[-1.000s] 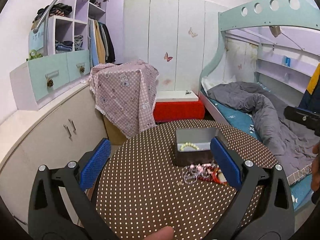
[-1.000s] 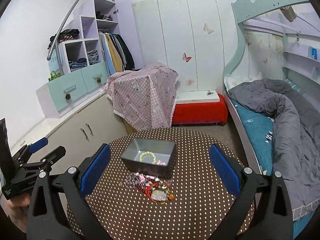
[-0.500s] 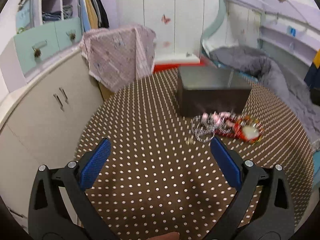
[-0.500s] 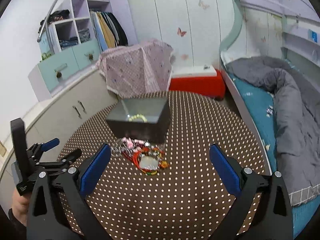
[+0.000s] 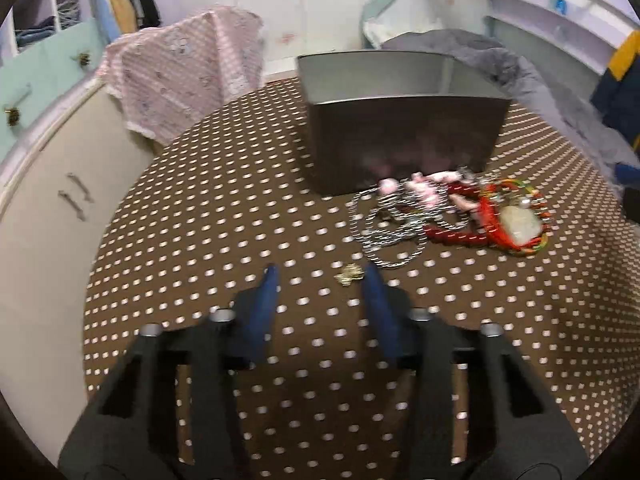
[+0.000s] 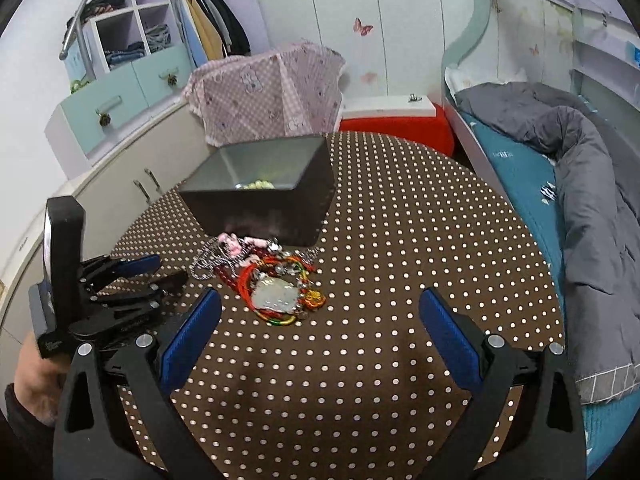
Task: Organize jewelry
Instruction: 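Grasp the small gold charm with left while right grasps the red cord necklace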
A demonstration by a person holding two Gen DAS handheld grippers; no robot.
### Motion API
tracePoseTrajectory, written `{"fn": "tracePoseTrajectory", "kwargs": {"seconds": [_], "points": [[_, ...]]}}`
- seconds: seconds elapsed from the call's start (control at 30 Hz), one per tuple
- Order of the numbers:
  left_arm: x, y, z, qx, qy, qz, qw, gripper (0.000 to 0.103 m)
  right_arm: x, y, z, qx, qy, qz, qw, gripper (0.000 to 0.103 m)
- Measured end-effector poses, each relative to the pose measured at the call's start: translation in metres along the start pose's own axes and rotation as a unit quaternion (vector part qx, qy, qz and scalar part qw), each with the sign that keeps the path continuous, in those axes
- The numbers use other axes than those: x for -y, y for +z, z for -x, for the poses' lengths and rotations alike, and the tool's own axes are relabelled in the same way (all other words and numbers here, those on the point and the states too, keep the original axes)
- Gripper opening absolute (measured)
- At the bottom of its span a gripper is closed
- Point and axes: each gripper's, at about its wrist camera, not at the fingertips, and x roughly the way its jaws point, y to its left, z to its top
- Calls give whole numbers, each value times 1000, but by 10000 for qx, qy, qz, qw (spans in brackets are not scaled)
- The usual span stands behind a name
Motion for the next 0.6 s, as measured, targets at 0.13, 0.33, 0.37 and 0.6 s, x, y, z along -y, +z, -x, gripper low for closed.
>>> {"fn": "tracePoseTrajectory", "kwargs": {"seconds": [0.13, 0.33, 0.37, 0.6], "points": [[7, -1, 4, 32, -157, -172, 9997, 12, 2, -4, -13, -224, -56, 98, 9997, 95], [-4, -8, 16, 205, -307, 112, 9993, 12, -13, -10, -23, -356, 105, 544, 9978, 95], [-5, -10, 20, 240, -312, 147, 9991, 12, -15, -9, -24, -353, 116, 579, 9976, 94], [-12, -18, 36, 409, -377, 293, 9980, 12, -7, 9, -48, -504, 248, 334, 9979, 60]]}}
